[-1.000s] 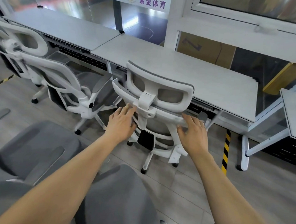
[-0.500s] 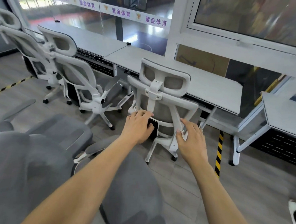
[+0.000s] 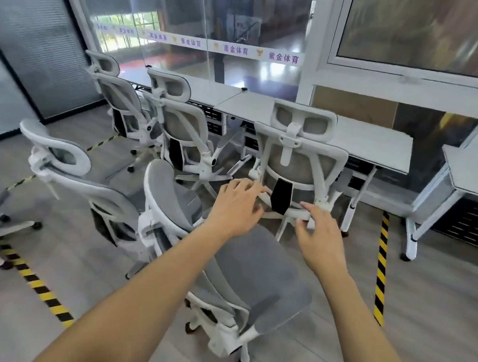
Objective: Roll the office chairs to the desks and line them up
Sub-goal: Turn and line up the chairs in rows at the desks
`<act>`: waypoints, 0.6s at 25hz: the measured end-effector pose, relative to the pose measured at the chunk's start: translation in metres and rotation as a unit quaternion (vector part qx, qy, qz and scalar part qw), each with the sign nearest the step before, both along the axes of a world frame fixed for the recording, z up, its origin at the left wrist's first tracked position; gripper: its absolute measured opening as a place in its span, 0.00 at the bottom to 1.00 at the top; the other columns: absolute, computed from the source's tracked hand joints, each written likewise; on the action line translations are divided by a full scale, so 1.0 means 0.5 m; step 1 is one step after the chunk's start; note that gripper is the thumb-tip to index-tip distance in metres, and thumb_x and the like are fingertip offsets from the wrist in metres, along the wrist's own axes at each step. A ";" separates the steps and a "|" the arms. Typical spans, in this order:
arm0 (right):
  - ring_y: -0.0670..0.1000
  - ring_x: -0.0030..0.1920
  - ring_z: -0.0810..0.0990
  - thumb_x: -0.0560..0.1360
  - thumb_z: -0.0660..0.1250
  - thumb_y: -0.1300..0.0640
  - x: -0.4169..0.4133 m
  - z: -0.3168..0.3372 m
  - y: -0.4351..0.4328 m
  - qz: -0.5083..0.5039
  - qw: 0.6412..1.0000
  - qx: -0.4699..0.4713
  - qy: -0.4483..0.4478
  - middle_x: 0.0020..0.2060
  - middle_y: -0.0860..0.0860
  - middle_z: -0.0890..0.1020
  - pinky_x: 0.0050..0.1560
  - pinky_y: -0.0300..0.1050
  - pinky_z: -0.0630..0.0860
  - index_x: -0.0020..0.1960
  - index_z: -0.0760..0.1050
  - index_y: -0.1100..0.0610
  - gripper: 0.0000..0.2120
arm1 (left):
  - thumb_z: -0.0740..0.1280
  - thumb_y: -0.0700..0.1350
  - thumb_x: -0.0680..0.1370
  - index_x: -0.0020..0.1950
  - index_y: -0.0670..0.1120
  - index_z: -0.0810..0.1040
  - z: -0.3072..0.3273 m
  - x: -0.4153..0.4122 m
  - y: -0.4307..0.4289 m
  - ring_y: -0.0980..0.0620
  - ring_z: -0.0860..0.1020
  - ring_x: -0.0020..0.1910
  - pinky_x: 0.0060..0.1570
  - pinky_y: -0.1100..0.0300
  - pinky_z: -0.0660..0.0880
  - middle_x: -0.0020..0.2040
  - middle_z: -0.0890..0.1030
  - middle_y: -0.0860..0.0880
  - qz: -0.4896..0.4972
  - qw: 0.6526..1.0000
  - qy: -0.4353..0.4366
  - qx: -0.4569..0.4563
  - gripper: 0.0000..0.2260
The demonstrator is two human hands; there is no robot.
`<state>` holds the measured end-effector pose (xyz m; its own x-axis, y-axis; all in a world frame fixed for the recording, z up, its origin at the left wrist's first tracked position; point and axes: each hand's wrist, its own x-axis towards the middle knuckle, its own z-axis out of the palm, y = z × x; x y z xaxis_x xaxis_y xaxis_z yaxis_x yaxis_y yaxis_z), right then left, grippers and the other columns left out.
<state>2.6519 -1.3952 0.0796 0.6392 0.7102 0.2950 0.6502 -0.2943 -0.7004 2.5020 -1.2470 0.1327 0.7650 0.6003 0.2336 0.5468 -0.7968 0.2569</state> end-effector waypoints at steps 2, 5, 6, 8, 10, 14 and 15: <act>0.51 0.64 0.73 0.80 0.64 0.53 -0.049 0.003 -0.008 -0.007 1.000 -0.003 0.008 0.63 0.48 0.77 0.67 0.51 0.69 0.70 0.73 0.49 0.19 | 0.62 0.50 0.79 0.69 0.52 0.72 0.011 -0.074 0.010 0.44 0.68 0.68 0.65 0.48 0.65 0.67 0.74 0.49 0.006 1.000 0.009 0.011 0.18; 0.51 0.62 0.75 0.80 0.64 0.51 -0.112 -0.010 -0.012 -0.015 0.999 -0.029 0.006 0.62 0.47 0.77 0.65 0.54 0.71 0.69 0.72 0.47 0.18 | 0.63 0.49 0.78 0.68 0.52 0.73 0.012 -0.167 0.049 0.44 0.68 0.68 0.65 0.48 0.65 0.66 0.74 0.49 0.019 0.999 0.007 0.025 0.18; 0.52 0.62 0.75 0.80 0.64 0.51 -0.132 -0.014 -0.008 -0.017 0.999 -0.034 0.001 0.61 0.47 0.77 0.65 0.53 0.71 0.69 0.73 0.48 0.18 | 0.63 0.49 0.78 0.68 0.52 0.73 0.012 -0.195 0.071 0.43 0.69 0.68 0.65 0.48 0.64 0.65 0.75 0.49 0.020 0.999 0.000 0.029 0.18; 0.52 0.62 0.75 0.79 0.65 0.53 -0.177 -0.024 0.008 -0.023 0.999 -0.036 -0.004 0.60 0.48 0.78 0.64 0.51 0.70 0.68 0.74 0.50 0.17 | 0.62 0.49 0.80 0.68 0.52 0.73 0.006 -0.248 0.131 0.43 0.70 0.68 0.66 0.48 0.65 0.66 0.76 0.49 0.022 0.999 -0.010 0.031 0.16; 0.51 0.62 0.75 0.79 0.66 0.53 -0.232 -0.037 0.031 -0.026 0.999 -0.040 0.006 0.59 0.47 0.78 0.65 0.49 0.70 0.67 0.75 0.49 0.16 | 0.58 0.49 0.82 0.68 0.53 0.73 -0.011 -0.297 0.206 0.43 0.70 0.68 0.66 0.46 0.65 0.66 0.76 0.49 0.029 0.999 -0.010 0.014 0.15; 0.43 0.61 0.75 0.80 0.64 0.42 -0.378 -0.068 0.091 -0.001 0.996 -0.083 0.037 0.60 0.39 0.76 0.66 0.50 0.72 0.66 0.74 0.43 0.16 | 0.49 0.52 0.82 0.57 0.56 0.74 -0.063 -0.367 0.382 0.47 0.69 0.70 0.69 0.41 0.67 0.65 0.77 0.50 -0.057 0.997 0.055 0.009 0.15; 0.40 0.60 0.74 0.79 0.63 0.38 -0.423 -0.072 0.105 -0.001 0.995 -0.082 0.064 0.60 0.38 0.75 0.66 0.48 0.72 0.67 0.72 0.41 0.18 | 0.50 0.51 0.81 0.55 0.53 0.76 -0.076 -0.375 0.423 0.46 0.70 0.69 0.68 0.39 0.70 0.63 0.79 0.49 -0.095 0.994 0.045 0.041 0.15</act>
<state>2.4405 -1.3428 0.0438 0.6652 0.7409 0.0922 0.5589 -0.4122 -0.7196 2.3144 -1.0355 0.0946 0.8826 0.4250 0.2009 0.4027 -0.9041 0.1433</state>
